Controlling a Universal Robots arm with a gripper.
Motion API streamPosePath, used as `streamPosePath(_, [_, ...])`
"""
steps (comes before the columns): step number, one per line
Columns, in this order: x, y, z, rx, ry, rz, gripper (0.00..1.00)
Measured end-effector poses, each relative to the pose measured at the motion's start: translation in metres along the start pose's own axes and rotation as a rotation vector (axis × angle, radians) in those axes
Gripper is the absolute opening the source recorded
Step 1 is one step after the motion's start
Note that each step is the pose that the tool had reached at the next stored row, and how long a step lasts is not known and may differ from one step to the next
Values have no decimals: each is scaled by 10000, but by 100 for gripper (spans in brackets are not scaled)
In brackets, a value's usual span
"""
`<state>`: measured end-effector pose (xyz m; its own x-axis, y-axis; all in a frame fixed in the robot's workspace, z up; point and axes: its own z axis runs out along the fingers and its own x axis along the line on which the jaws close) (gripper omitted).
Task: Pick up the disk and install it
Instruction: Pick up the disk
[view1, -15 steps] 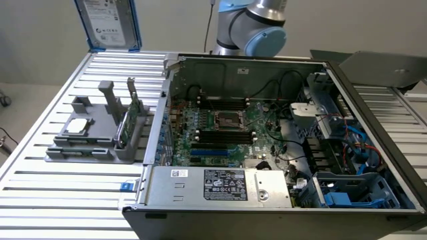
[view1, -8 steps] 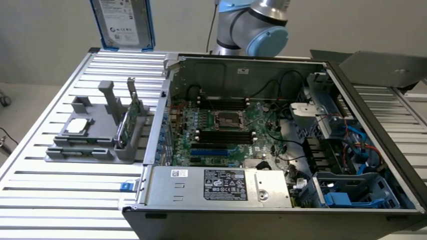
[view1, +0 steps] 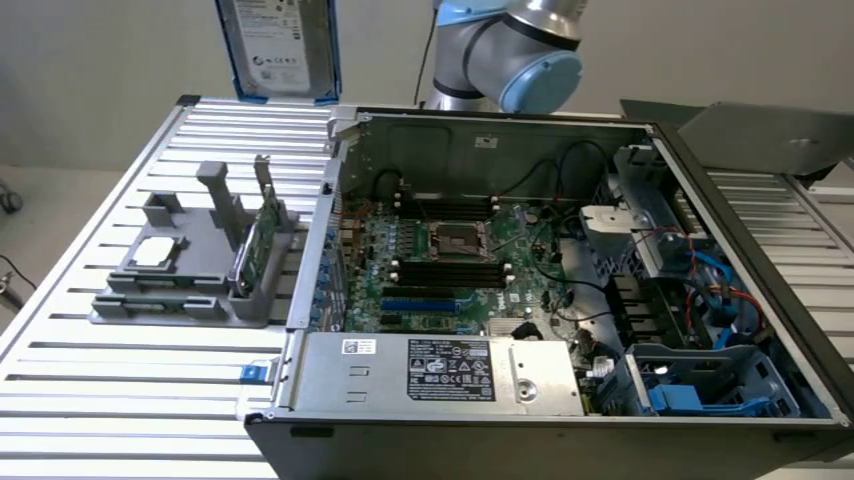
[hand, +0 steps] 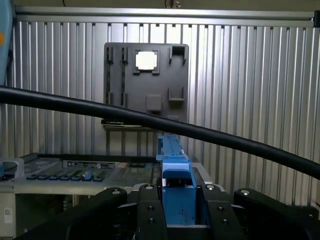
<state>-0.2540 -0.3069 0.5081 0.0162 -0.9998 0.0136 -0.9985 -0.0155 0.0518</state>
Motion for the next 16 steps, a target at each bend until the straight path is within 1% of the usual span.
streamPosePath(16, [172, -722, -125, -17, -49, -2, 33])
